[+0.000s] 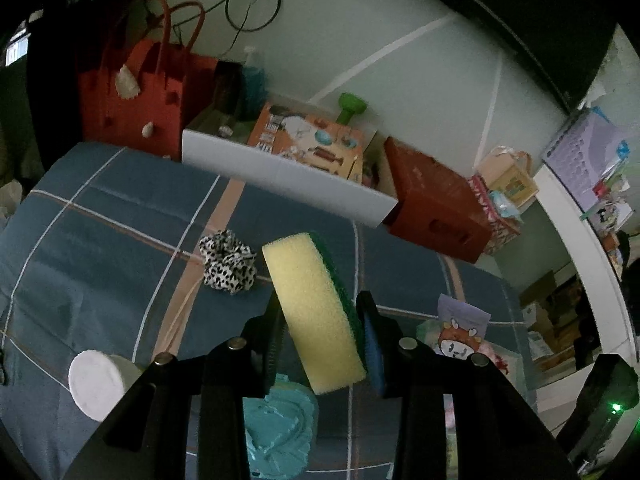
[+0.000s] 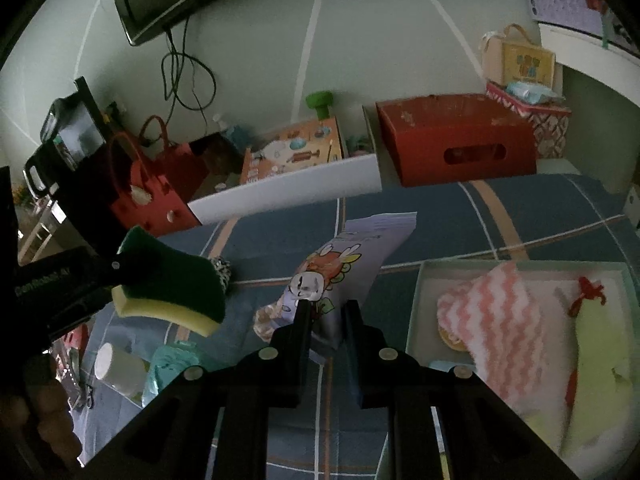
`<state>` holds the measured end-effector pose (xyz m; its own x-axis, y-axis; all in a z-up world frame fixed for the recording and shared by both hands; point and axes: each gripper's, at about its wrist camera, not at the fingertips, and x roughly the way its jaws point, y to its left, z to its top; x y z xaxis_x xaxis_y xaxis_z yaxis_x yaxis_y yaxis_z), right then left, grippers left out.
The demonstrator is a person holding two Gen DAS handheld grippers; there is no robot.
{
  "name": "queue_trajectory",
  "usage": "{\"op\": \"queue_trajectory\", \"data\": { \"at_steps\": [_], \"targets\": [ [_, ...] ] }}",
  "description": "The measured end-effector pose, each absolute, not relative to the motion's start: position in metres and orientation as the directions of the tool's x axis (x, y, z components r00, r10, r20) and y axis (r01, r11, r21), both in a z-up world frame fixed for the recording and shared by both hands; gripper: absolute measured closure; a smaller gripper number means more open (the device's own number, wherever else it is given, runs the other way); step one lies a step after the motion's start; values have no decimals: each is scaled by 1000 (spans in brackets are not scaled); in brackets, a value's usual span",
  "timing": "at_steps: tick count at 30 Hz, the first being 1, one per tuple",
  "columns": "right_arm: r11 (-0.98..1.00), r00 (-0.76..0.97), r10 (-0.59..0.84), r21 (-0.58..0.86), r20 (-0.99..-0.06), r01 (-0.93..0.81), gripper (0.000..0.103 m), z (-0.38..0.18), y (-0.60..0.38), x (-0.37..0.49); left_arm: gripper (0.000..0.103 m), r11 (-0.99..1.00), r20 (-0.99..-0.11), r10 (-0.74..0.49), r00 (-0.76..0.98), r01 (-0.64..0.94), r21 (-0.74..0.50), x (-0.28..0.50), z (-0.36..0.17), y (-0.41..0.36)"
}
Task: Organize soft objects
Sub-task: 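Lift and carry the sponge and rabbit packet over the white tray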
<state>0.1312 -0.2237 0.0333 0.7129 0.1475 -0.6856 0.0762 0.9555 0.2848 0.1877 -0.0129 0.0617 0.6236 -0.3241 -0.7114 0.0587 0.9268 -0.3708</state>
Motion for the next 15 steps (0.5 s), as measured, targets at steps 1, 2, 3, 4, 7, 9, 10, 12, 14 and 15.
{"op": "queue_trajectory", "data": {
  "at_steps": [1, 2, 3, 4, 7, 9, 10, 12, 14, 15],
  "targets": [
    [955, 717, 146, 285, -681, 77, 86, 35, -225, 129, 66, 925, -704, -330, 628, 67, -374, 186, 65, -14],
    [955, 725, 141, 286, -675, 80, 86, 39, -228, 126, 66, 923, -697, -338, 633, 77, -378, 184, 68, -15],
    [955, 732, 135, 286, -667, 84, 86, 42, -231, 123, 66, 919, -688, -349, 636, 90, -383, 181, 72, -17],
    [954, 739, 130, 286, -661, 88, 86, 46, -234, 121, 66, 917, -682, -359, 637, 103, -386, 179, 74, -20],
    [953, 761, 101, 281, -641, 110, 86, 56, -245, 112, 66, 910, -667, -391, 635, 157, -385, 172, 82, -34],
    [950, 776, 78, 283, -625, 133, 86, 63, -257, 104, 66, 898, -657, -424, 624, 197, -393, 166, 85, -44],
    [947, 783, 67, 287, -619, 146, 85, 66, -264, 100, 66, 892, -653, -439, 617, 216, -396, 164, 86, -50],
    [939, 794, 38, 294, -607, 180, 86, 71, -279, 92, 66, 880, -648, -469, 600, 258, -398, 159, 87, -64],
    [928, 800, 1, 298, -600, 222, 86, 75, -297, 83, 66, 866, -645, -498, 579, 299, -401, 155, 87, -79],
    [923, 802, -18, 299, -597, 243, 86, 76, -305, 79, 66, 860, -645, -509, 570, 313, -402, 153, 87, -84]
  ]
}}
